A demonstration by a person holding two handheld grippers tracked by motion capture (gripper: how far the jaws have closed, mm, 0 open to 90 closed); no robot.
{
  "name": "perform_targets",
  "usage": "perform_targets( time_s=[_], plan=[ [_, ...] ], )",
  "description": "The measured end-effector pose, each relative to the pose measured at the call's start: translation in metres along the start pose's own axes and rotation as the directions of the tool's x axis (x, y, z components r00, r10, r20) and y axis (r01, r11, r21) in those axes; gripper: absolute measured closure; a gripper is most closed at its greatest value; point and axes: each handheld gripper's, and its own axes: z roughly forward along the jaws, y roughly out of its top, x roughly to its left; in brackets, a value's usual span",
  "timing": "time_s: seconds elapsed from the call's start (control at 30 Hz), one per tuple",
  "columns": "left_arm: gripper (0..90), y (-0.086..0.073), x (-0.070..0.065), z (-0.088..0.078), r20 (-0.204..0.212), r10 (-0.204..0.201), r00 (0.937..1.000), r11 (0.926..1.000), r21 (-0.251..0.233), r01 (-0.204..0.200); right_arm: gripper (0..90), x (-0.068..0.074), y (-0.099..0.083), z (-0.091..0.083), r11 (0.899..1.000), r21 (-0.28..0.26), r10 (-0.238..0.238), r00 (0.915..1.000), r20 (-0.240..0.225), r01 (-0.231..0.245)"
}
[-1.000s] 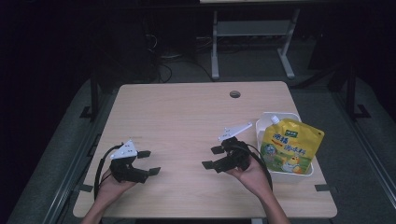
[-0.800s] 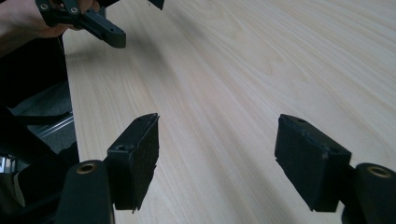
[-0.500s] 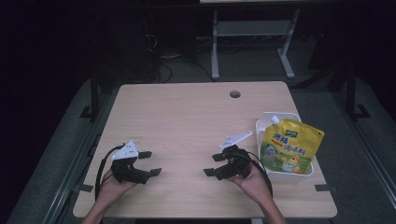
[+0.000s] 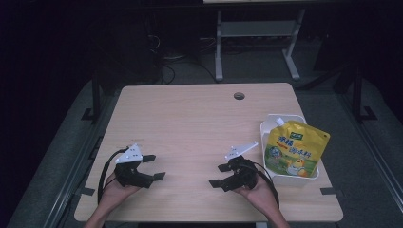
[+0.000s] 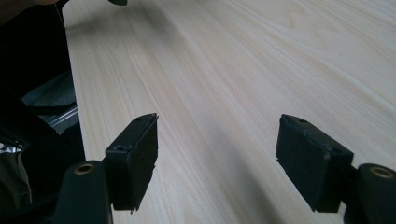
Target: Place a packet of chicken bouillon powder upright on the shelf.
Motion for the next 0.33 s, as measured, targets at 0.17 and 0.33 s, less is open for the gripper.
perform_targets(
  time_s=[0.17, 0.33],
  plan=[
    [21.1, -0.001, -0.001, 0.002, 0.003, 0.009, 1.0000, 0.9999, 0.010, -0.009, 27.7, 0.002, -0.008, 0.002, 1.000, -0.004, 0.002, 1.0000, 0.001, -0.002],
    [21.1, -0.001, -0.002, 0.001, 0.004, 0.007, 1.0000, 1.0000, 0.002, -0.007, 25.2, 0.009, -0.015, -0.001, 0.999, -0.033, -0.005, 0.9998, 0.020, 0.006]
  ],
)
